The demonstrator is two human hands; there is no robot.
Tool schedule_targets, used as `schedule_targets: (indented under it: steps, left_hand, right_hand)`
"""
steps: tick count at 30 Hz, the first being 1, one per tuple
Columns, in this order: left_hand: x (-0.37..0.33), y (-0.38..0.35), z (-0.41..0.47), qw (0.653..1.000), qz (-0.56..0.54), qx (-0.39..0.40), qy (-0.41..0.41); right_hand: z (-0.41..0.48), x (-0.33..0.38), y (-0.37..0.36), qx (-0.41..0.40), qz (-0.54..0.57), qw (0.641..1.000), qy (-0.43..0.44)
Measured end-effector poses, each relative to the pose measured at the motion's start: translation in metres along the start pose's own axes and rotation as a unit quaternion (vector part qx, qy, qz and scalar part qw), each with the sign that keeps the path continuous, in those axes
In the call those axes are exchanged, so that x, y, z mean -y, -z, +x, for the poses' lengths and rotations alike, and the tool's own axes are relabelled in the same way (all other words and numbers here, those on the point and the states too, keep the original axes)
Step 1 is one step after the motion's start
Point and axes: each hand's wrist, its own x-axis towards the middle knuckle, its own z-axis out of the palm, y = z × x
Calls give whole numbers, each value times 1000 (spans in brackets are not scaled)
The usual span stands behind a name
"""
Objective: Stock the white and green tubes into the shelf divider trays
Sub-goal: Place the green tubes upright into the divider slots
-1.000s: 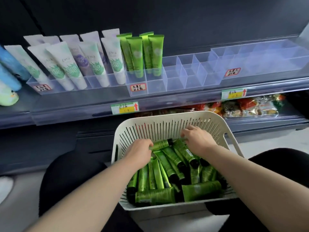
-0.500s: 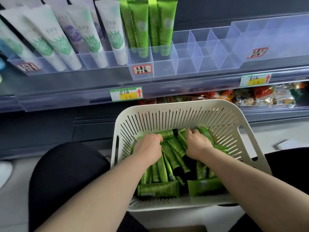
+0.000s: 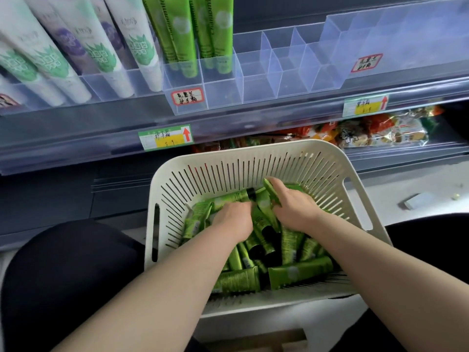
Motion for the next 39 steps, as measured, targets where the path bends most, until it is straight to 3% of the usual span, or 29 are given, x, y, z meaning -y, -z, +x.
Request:
schedule_targets:
  steps: [7,11,16,21,26,31,39]
  left_hand:
    - [-14,-15,17,991,106,76,16]
    - [-17,-9,24,998,3,39,50]
    - [-26,-5,22,990,-95,-49,90]
    - [-36,-5,25,973,-139,16,183]
    - [-43,-10,21,971,-132,104,168]
    - [-38,-2,25,963,-190,27,188]
    - [-37,-13,-4,977,-190,21,90]
  right_hand:
    - [4,3,6,-20,70,996,-43]
    - [11,2,7,7,125,986,-114]
    - [6,-13,24,-10,62,993,-104]
    - [7,-21,27,-25,57,991,-118]
    - [11,-19,29,-10,58,991,-123]
    - [8,-12,31,0,30,995,-97]
    - [-12,-3,61,-55,48,995,-70]
